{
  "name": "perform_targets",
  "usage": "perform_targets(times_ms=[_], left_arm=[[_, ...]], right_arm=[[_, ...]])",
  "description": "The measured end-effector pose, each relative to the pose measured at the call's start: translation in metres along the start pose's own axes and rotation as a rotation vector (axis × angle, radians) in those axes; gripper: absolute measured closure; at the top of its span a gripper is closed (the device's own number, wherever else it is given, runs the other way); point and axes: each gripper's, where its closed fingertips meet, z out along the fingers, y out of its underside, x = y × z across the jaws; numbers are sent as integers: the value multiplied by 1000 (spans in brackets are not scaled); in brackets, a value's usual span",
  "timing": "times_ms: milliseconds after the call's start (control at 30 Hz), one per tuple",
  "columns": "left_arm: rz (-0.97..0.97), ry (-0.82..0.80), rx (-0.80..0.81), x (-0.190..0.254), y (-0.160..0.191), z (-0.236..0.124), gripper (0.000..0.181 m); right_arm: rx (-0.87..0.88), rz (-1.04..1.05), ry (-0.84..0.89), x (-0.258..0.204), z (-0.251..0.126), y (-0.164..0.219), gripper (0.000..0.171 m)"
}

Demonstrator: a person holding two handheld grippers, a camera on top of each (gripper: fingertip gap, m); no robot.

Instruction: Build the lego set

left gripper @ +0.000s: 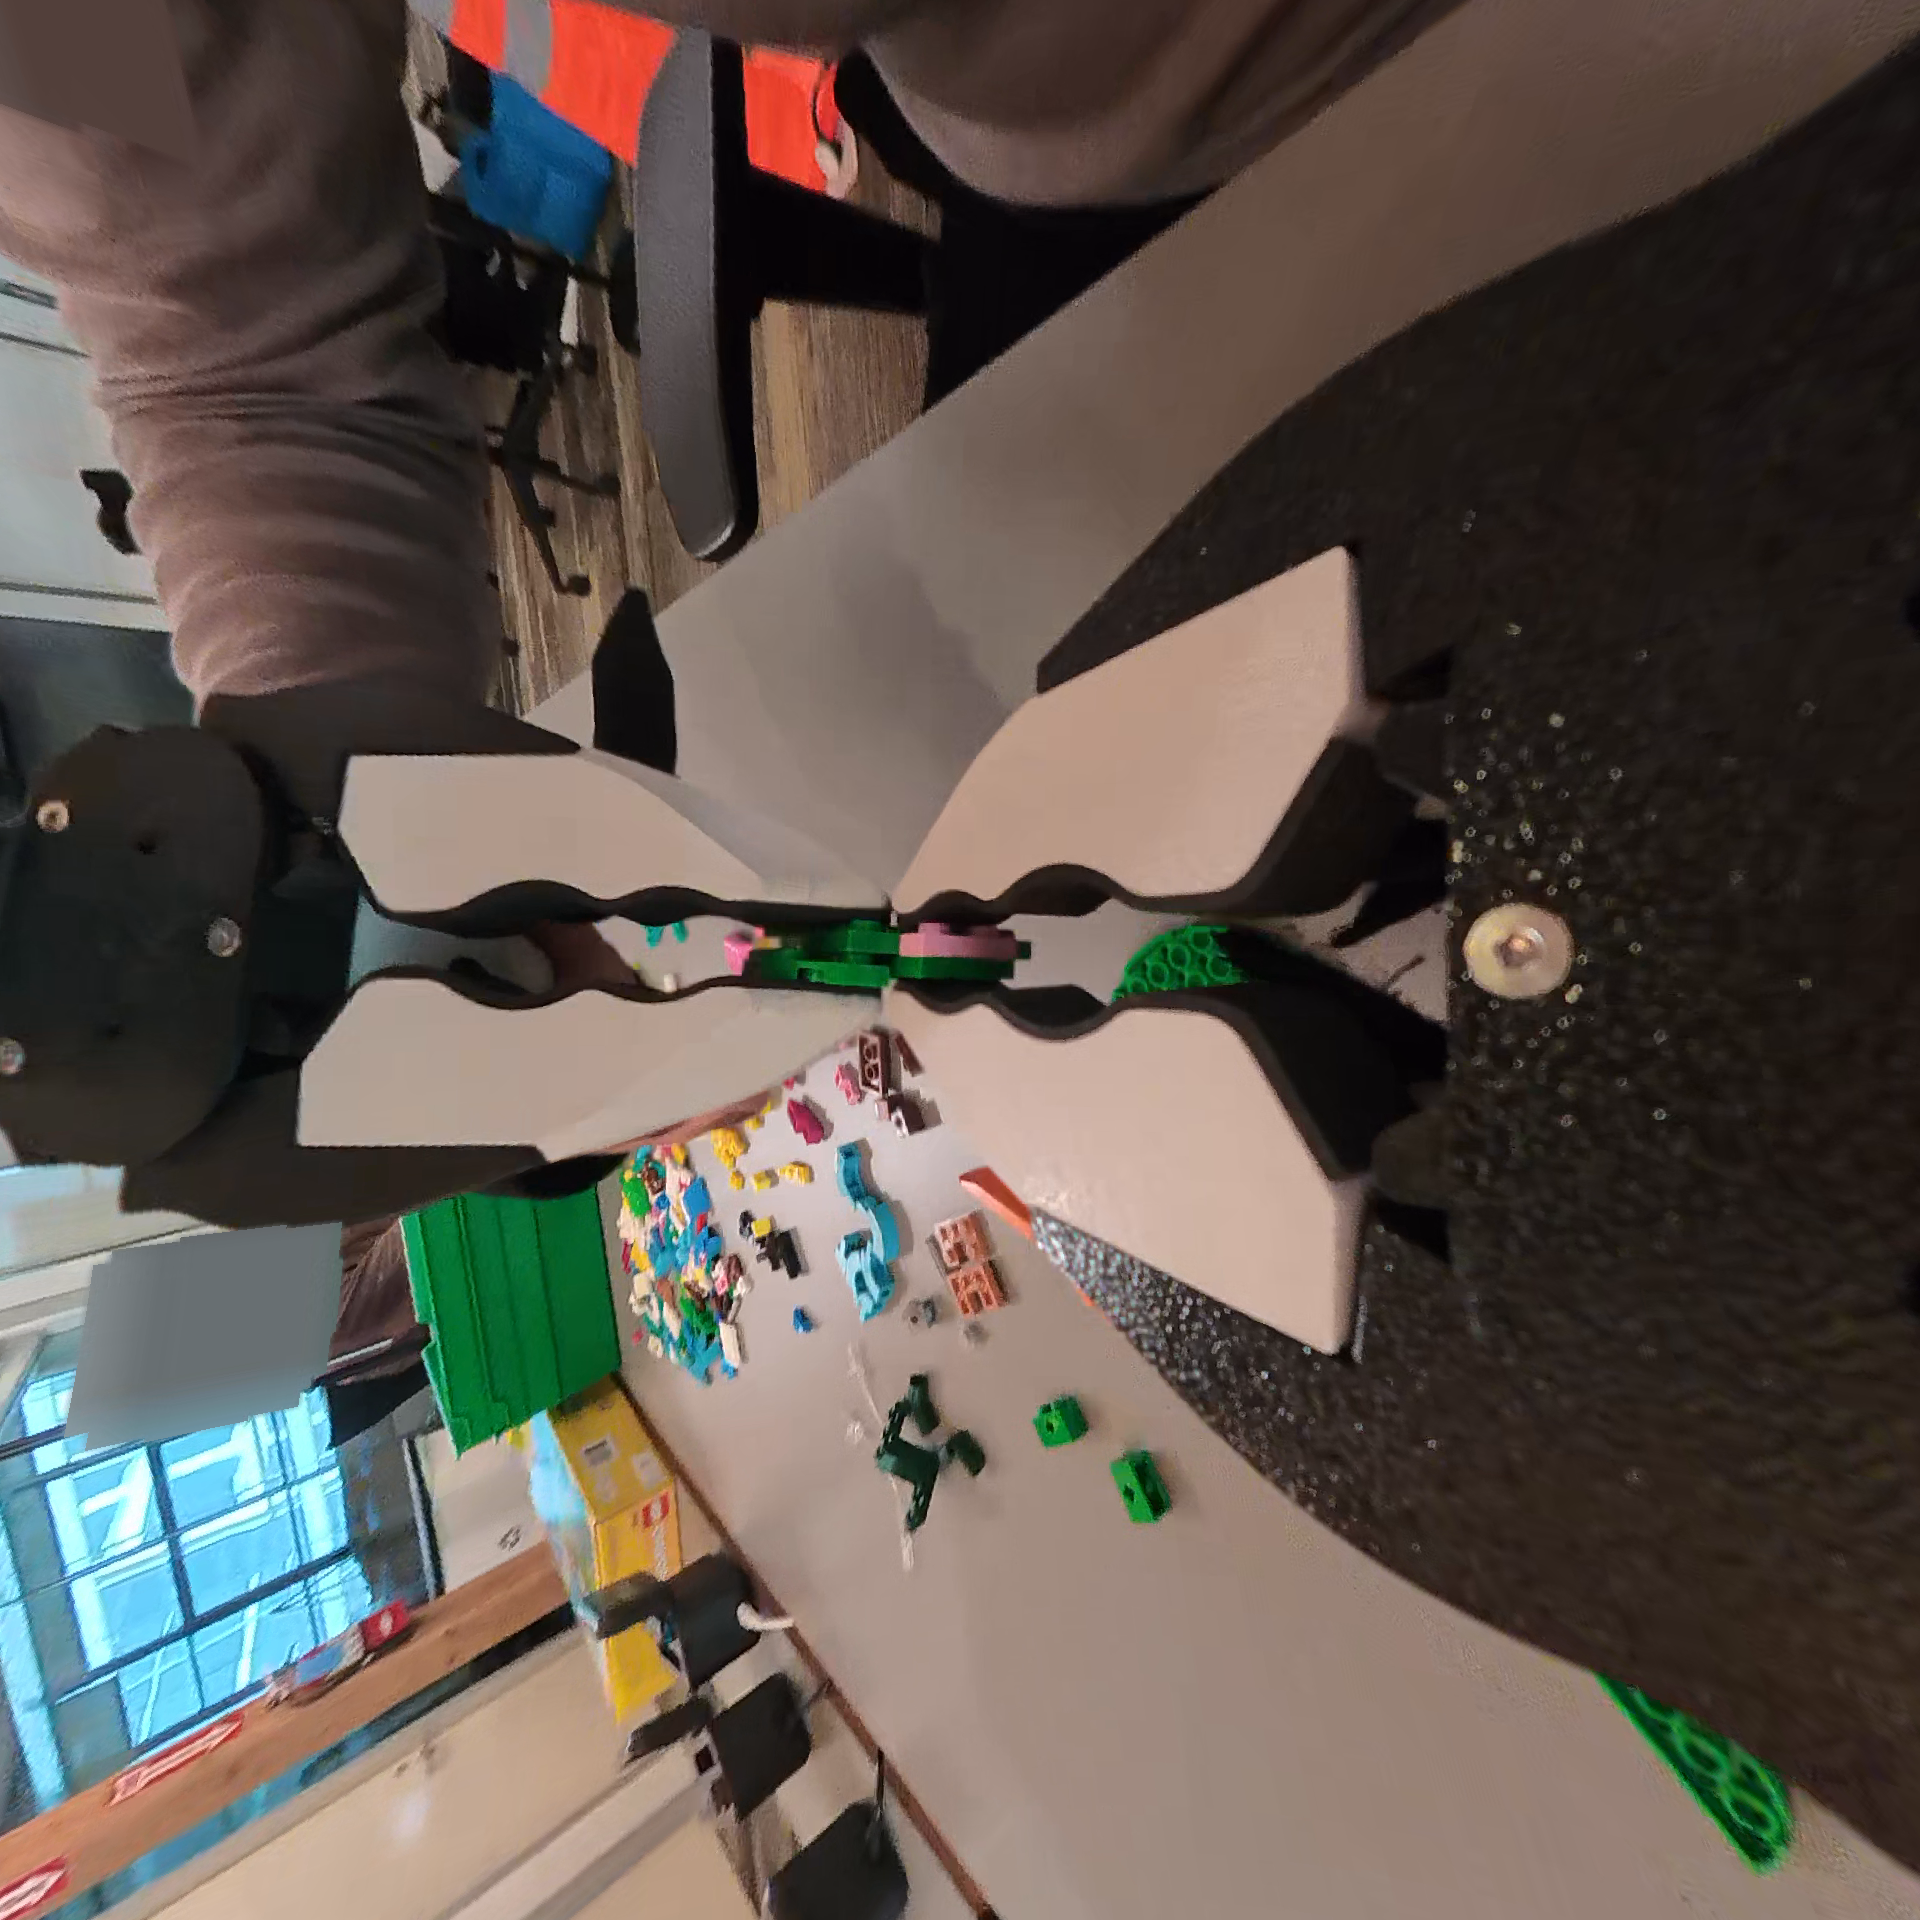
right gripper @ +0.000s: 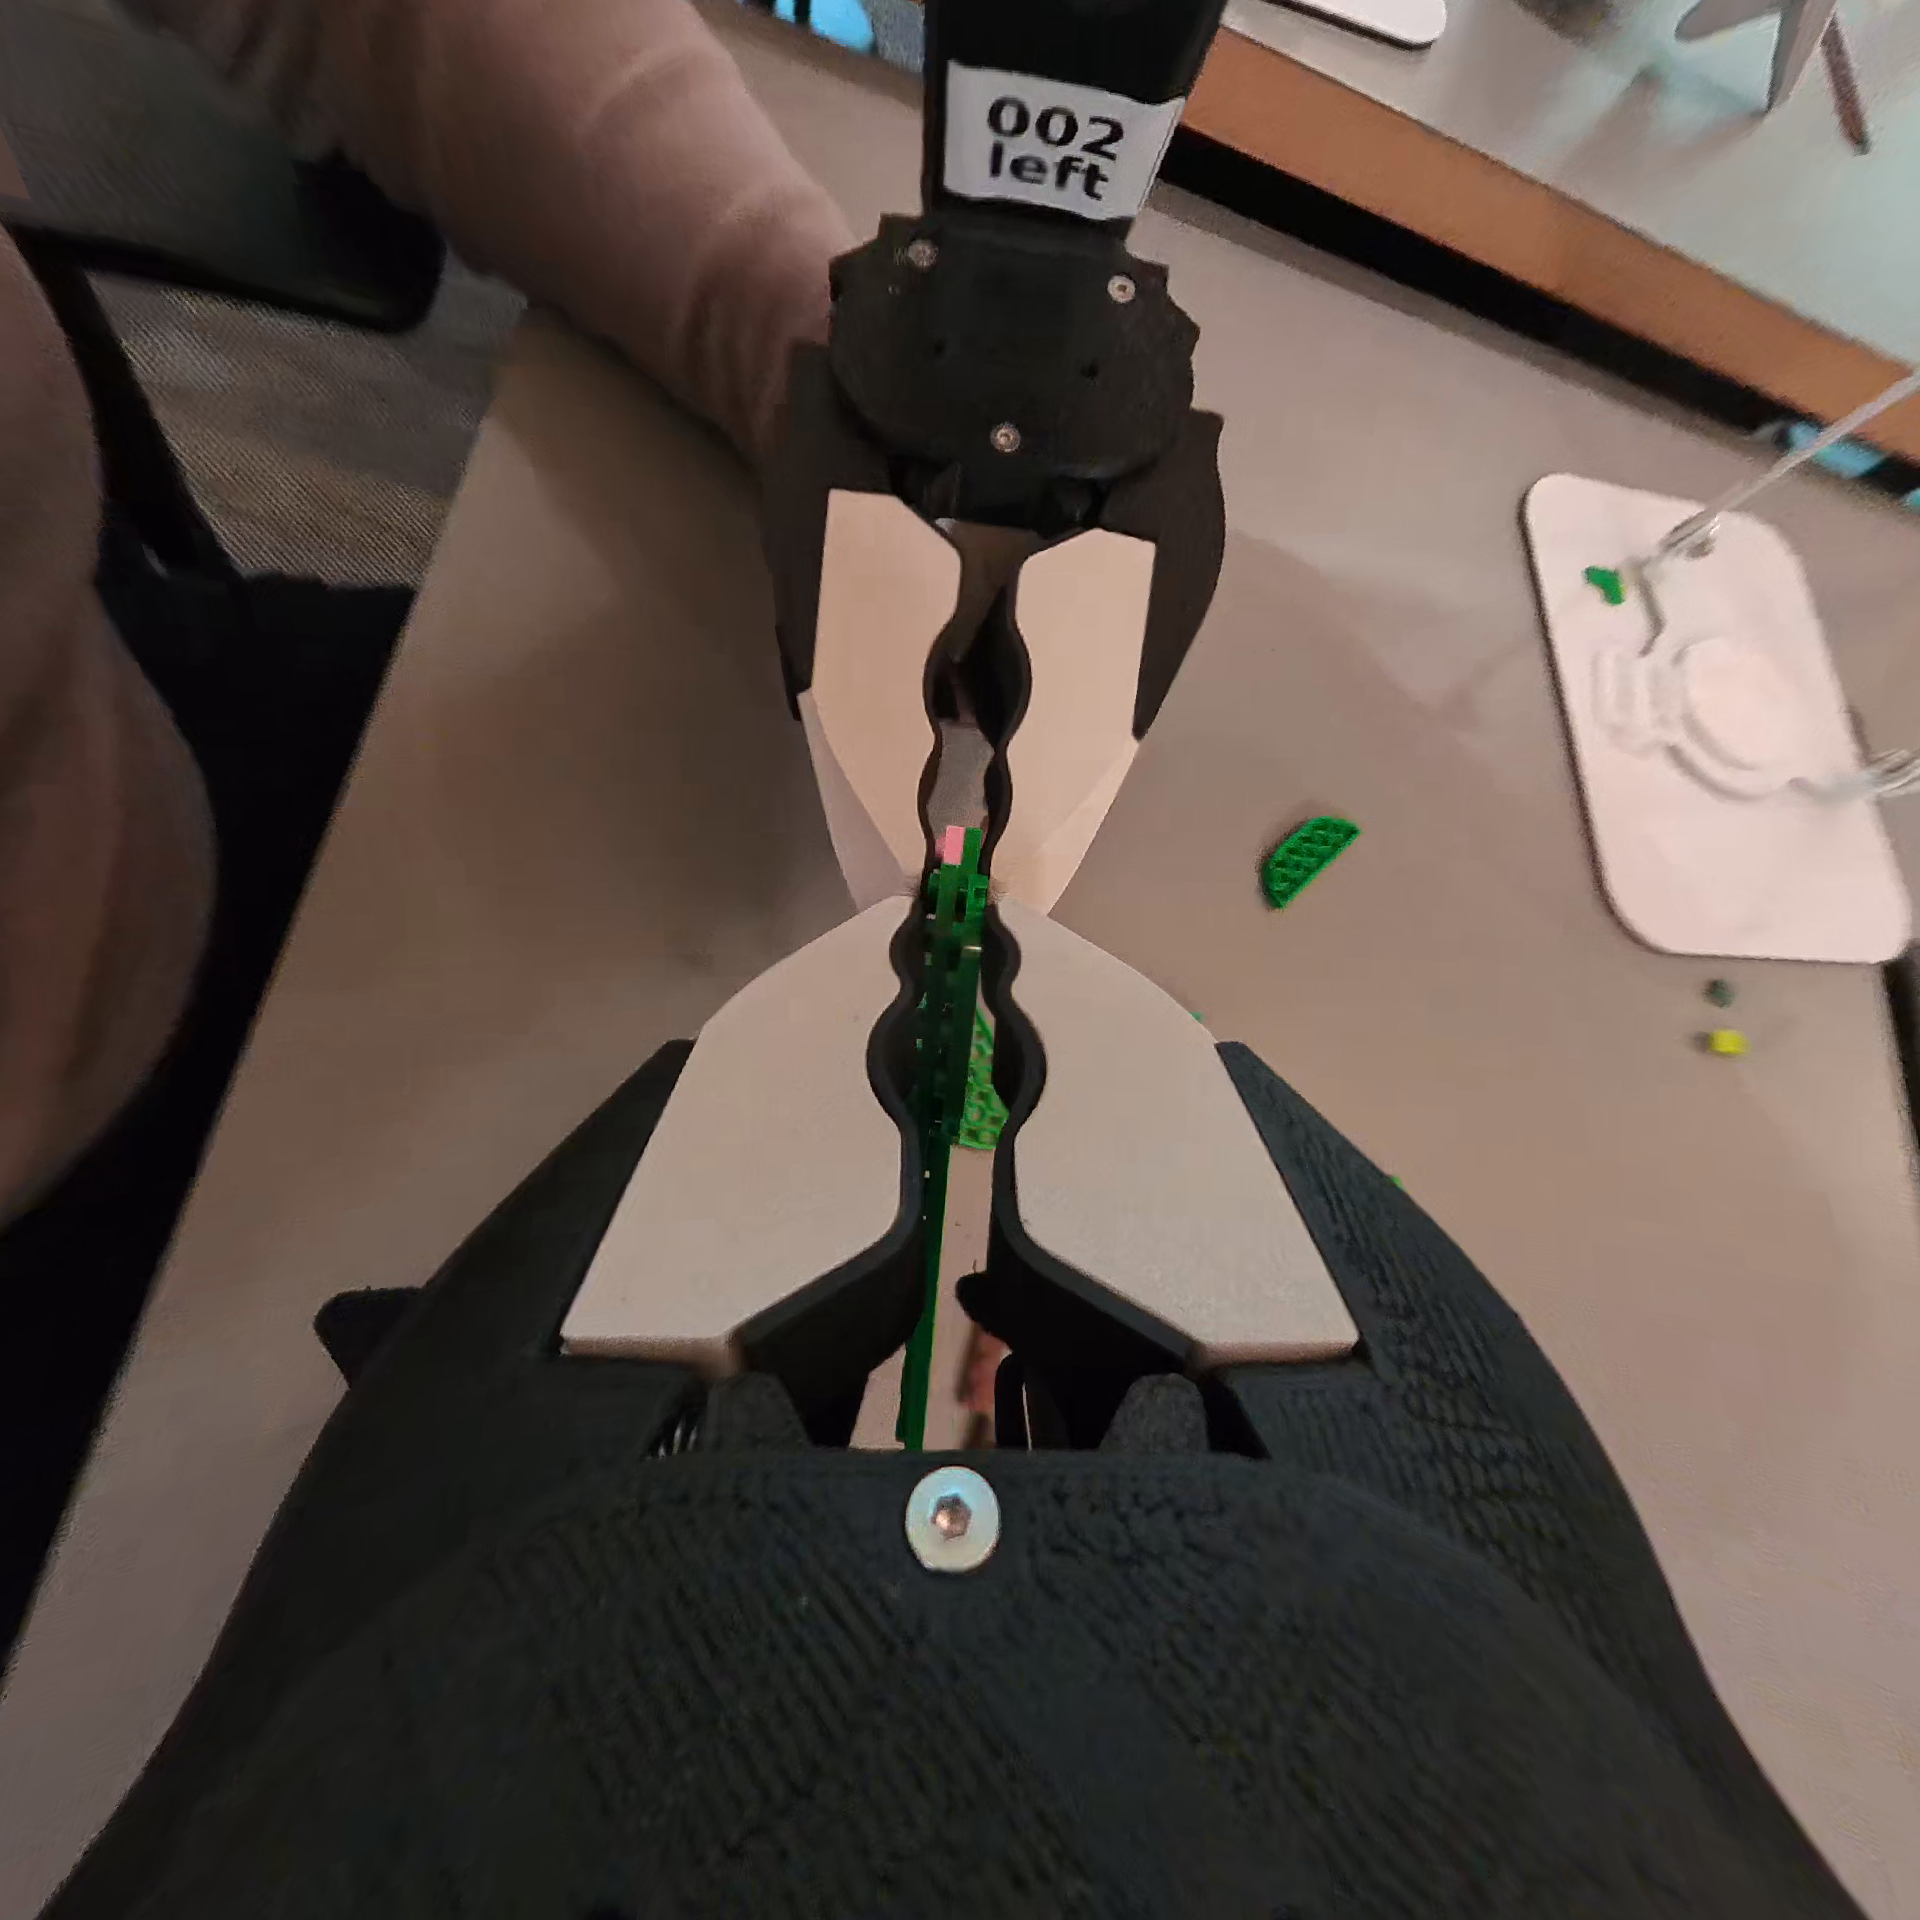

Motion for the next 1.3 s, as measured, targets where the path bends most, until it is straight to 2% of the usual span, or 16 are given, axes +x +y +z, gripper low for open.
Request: perform_targets(times_ms=[100, 500, 767, 1167, 1300], left_arm=[[-13, 16, 29, 2, -5, -1, 173], [-53, 79, 116, 8, -18, -6, 173], [-57, 102, 128, 13, -18, -5, 173], [-68, 90, 195, 11, -24, -7, 173], [-73, 93, 207, 11, -25, -7, 173]], right_arm=[[66, 70, -41, -2, -2, -6, 163], [178, 53, -41, -5, -6, -20, 162], [174, 9, -66, -10, -8, -19, 163], [132, 62, -15, -6, -9, -25, 162], [106, 86, -18, -3, -9, -26, 154]])
